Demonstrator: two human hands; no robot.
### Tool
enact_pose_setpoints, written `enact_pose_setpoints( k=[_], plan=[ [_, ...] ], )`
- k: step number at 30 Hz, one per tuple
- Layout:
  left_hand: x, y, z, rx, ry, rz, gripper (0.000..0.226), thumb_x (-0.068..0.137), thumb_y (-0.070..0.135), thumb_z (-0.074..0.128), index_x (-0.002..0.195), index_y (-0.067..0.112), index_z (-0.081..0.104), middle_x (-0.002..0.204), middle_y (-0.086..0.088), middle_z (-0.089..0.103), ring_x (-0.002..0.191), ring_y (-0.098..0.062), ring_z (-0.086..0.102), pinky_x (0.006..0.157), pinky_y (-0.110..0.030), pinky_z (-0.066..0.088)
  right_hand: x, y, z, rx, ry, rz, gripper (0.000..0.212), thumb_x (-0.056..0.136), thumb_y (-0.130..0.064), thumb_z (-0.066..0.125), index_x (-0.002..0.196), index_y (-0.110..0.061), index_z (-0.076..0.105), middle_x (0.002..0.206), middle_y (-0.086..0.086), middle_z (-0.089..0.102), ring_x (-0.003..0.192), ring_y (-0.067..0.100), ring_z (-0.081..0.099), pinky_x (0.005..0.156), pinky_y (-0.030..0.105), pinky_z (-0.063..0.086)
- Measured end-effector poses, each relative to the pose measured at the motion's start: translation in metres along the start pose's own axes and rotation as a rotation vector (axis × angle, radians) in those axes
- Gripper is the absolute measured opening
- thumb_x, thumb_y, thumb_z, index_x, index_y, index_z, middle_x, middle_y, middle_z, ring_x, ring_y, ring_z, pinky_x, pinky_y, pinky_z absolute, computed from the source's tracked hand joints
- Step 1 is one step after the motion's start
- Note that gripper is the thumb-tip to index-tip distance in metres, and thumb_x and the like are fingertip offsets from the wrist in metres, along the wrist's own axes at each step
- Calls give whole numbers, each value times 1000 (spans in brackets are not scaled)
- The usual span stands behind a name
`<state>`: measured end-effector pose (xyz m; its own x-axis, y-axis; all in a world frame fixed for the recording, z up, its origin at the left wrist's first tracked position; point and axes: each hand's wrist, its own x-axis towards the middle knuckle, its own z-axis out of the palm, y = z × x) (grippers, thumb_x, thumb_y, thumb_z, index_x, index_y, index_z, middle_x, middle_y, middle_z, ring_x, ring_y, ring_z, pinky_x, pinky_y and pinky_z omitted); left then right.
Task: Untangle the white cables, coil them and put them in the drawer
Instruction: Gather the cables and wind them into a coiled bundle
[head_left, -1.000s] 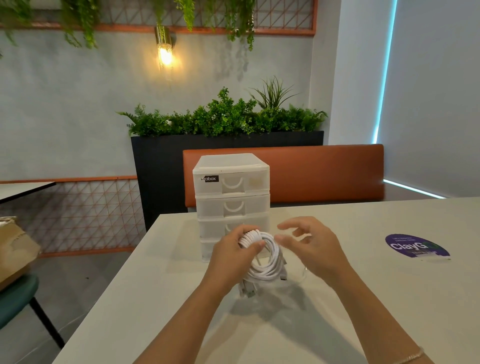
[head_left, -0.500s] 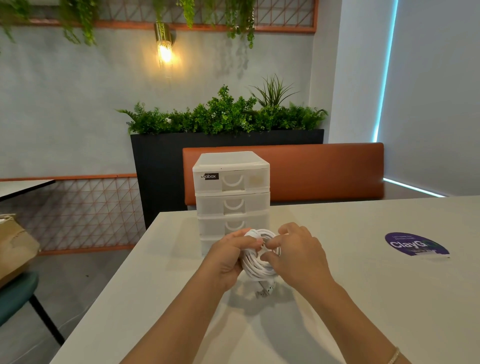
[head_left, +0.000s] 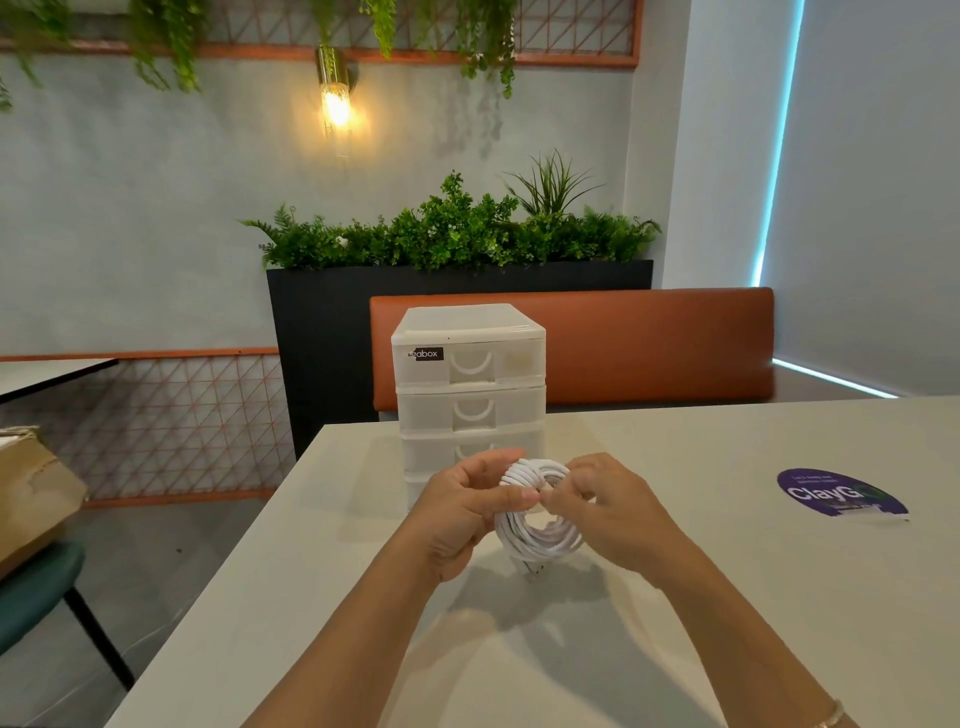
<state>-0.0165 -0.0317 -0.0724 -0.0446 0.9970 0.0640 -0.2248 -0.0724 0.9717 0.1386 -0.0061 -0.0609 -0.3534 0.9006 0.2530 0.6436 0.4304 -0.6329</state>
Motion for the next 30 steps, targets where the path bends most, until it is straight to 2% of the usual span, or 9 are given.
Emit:
enact_pose_setpoints(
  k=[3, 10, 12, 15, 18, 21, 25, 28, 30],
  plan=[
    [-1, 1, 1, 176, -3, 98, 38, 72, -6, 72, 98, 21, 67, 88, 1, 73, 79, -13, 68, 67, -20, 54, -1, 0, -7, 321, -52, 125, 20, 91, -21, 56, 92, -3, 64, 102, 4, 54, 83, 13, 52, 72, 28, 44],
    [-1, 1, 2, 722, 122, 360, 37, 79, 11, 72, 108, 33, 66, 108, 7, 65, 97, -10, 62, 87, -25, 53, 0, 7, -15, 604, -50, 239, 32, 94, -37, 50, 80, -13, 67, 88, 0, 64, 87, 12, 56, 87, 30, 42],
    [-1, 0, 4, 898, 139, 444, 38, 81, 13, 70, 115, 28, 66, 106, 14, 59, 99, -3, 55, 91, -13, 44, 2, 7, -12, 647, 3, 274, 34, 94, -38, 49, 82, -11, 66, 89, 3, 64, 86, 15, 57, 85, 31, 46],
    [-2, 1, 5, 1054, 132, 544, 38, 84, 14, 66, 119, 26, 63, 105, 14, 55, 96, 3, 45, 81, 6, 28, 3, 7, -14, 868, 30, 337, 35, 93, -30, 53, 75, -2, 64, 77, 11, 65, 69, 19, 60, 72, 32, 53],
    [-3, 0, 4, 1137, 99, 553, 38, 86, 16, 62, 123, 27, 61, 111, 12, 53, 99, 3, 40, 87, 0, 24, 0, 8, -19, 1067, -112, 387, 35, 94, -26, 51, 70, -1, 58, 71, 15, 66, 57, 20, 64, 58, 31, 57],
    [-3, -3, 3, 1189, 57, 523, 39, 87, 18, 61, 124, 30, 59, 115, 14, 52, 100, 5, 36, 86, 2, 25, 1, 11, -19, 1049, -155, 390, 35, 94, -26, 51, 69, -2, 57, 68, 14, 66, 54, 19, 63, 54, 29, 57],
    [-6, -4, 11, 1207, -40, 420, 36, 85, 16, 63, 118, 30, 56, 120, 13, 54, 99, -1, 41, 80, -5, 33, 2, 14, -20, 892, -69, 353, 35, 93, -30, 54, 68, -5, 56, 64, 7, 58, 44, 13, 40, 47, 25, 34],
    [-4, -4, 15, 1169, -82, 384, 33, 80, 17, 70, 109, 30, 58, 107, 11, 58, 95, -6, 50, 82, -17, 43, 1, 11, -21, 824, -35, 288, 37, 92, -33, 54, 71, -3, 56, 58, 5, 52, 43, 12, 30, 48, 26, 26],
    [-4, -3, 17, 1147, -105, 358, 33, 76, 21, 76, 98, 33, 54, 93, 14, 55, 88, -7, 50, 72, -13, 40, 0, 10, -20, 820, -21, 250, 39, 92, -34, 52, 73, -1, 56, 47, 1, 46, 43, 11, 30, 48, 25, 27]
  ],
)
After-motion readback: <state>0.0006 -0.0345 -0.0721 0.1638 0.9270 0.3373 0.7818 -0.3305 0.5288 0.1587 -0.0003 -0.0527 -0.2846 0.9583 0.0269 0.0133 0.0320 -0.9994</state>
